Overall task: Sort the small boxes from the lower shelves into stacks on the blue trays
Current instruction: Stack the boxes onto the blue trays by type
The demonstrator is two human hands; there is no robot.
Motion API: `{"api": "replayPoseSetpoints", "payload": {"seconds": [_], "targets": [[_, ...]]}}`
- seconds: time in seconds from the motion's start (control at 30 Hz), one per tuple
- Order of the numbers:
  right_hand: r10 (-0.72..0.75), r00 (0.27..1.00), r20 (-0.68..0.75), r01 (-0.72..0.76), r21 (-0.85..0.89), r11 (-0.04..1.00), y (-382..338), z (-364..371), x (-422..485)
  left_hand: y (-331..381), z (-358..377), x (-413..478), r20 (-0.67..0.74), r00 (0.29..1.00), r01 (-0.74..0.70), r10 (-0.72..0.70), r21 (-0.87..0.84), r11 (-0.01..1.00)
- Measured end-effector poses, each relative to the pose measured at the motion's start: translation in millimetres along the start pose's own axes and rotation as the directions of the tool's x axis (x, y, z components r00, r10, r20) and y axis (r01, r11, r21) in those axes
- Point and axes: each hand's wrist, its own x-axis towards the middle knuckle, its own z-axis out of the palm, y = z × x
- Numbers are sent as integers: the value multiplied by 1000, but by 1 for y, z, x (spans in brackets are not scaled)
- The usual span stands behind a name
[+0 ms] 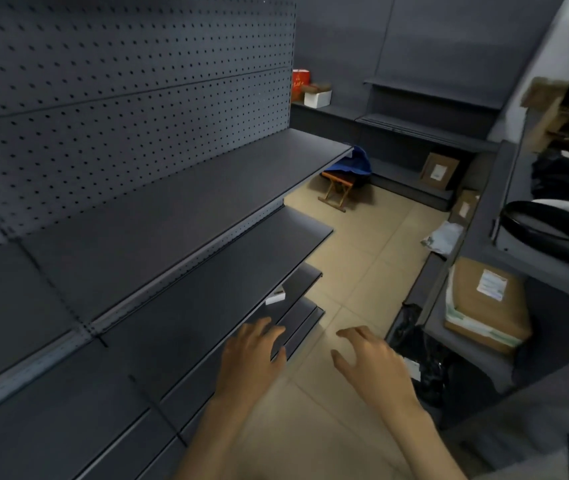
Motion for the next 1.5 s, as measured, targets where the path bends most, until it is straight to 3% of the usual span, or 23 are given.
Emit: {"api": "replayPoseSetpoints", "payload": {"seconds": [0.33, 0.8, 1.23, 1.5], "targets": [[-55, 995, 84, 54, 8, 999, 72, 22, 137, 27, 39, 122, -28, 998, 61, -61, 2, 998], [-217, 929, 301, 184, 135, 974, 228, 107, 302, 74, 180, 246, 80, 941, 330, -330, 17, 944], [-216, 935, 281, 196, 98, 976, 300, 285, 364, -26, 390, 333, 78, 902, 421, -425, 57, 905], [-243, 931, 274, 222, 107, 969, 322, 373, 386, -93, 472, 388, -43, 811, 585, -583, 97, 805]]}}
